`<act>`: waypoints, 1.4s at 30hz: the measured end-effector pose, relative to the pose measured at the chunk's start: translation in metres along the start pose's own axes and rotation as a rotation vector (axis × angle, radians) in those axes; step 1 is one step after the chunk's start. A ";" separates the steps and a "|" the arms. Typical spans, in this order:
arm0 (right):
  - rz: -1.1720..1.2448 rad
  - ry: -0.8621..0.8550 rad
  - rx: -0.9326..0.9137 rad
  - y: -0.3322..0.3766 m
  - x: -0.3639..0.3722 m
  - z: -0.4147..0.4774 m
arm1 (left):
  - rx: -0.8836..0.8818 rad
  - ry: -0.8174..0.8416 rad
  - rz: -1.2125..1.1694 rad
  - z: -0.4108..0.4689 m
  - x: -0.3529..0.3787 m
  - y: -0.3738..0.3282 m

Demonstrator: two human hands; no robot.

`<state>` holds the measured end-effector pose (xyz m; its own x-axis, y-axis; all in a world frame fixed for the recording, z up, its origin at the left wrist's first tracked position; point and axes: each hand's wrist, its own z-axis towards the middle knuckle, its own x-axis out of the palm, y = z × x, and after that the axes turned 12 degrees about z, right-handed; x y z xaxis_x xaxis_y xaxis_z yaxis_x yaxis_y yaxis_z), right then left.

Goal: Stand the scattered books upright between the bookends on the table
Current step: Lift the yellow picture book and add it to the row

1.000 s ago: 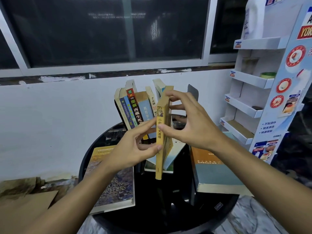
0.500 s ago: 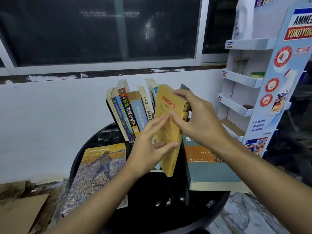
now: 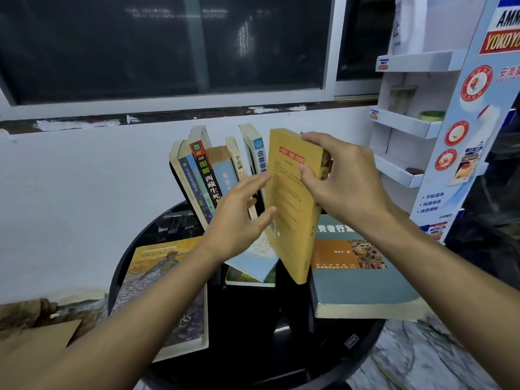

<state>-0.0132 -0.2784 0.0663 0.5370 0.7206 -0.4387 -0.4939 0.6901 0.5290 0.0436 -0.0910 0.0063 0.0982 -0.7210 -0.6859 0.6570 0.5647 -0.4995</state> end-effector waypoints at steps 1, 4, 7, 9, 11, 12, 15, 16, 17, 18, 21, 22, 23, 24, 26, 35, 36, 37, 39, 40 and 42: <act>-0.002 -0.001 0.001 0.000 -0.002 0.003 | 0.008 -0.005 0.074 0.008 -0.003 0.001; -0.020 0.000 0.000 0.001 -0.006 0.015 | 0.026 -0.002 0.248 0.033 -0.013 0.001; -0.043 0.011 0.005 -0.001 -0.007 0.029 | 0.059 0.019 0.341 0.058 -0.023 -0.002; -0.065 0.021 0.006 -0.002 -0.006 0.038 | 0.063 0.054 0.389 0.077 -0.026 -0.001; -0.082 0.030 0.001 -0.003 -0.004 0.046 | 0.040 0.088 0.433 0.097 -0.026 0.006; -0.090 0.037 0.001 -0.004 -0.003 0.049 | 0.038 0.099 0.449 0.106 -0.025 0.011; -0.111 0.054 0.004 -0.010 0.005 0.060 | 0.040 0.112 0.479 0.127 -0.023 0.022; -0.116 0.057 0.006 -0.013 0.008 0.064 | 0.040 0.117 0.491 0.132 -0.023 0.024; -0.120 0.058 0.008 -0.016 0.011 0.068 | 0.040 0.124 0.506 0.136 -0.023 0.026; -0.124 0.059 0.010 -0.019 0.013 0.072 | 0.035 0.136 0.521 0.140 -0.023 0.027; -0.129 0.051 0.021 -0.028 0.021 0.084 | 0.008 0.174 0.555 0.148 -0.022 0.034; -0.125 0.051 0.030 -0.030 0.024 0.087 | -0.007 0.184 0.560 0.150 -0.022 0.036; -0.119 0.053 0.038 -0.033 0.027 0.091 | -0.017 0.190 0.564 0.152 -0.021 0.038; -0.114 0.054 0.042 -0.036 0.029 0.093 | -0.021 0.190 0.567 0.153 -0.020 0.040; -0.108 0.062 0.054 -0.040 0.034 0.098 | -0.016 0.178 0.569 0.155 -0.019 0.042; -0.061 0.041 0.060 -0.059 0.069 0.110 | -0.008 0.114 0.560 0.156 -0.017 0.046; -0.060 0.026 0.059 -0.063 0.073 0.111 | -0.009 0.108 0.559 0.156 -0.017 0.047; -0.063 0.012 0.064 -0.065 0.078 0.111 | -0.012 0.102 0.560 0.156 -0.017 0.048; -0.069 -0.012 0.076 -0.071 0.088 0.111 | -0.010 0.091 0.564 0.154 -0.016 0.049; -0.074 -0.023 0.074 -0.075 0.093 0.110 | -0.008 0.086 0.565 0.153 -0.015 0.050; -0.096 -0.035 0.066 -0.081 0.100 0.109 | -0.004 0.081 0.568 0.153 -0.014 0.051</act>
<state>0.1548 -0.2693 0.0589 0.6040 0.6474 -0.4648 -0.3930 0.7493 0.5330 0.1897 -0.1138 0.0715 0.3779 -0.2708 -0.8853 0.5147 0.8563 -0.0422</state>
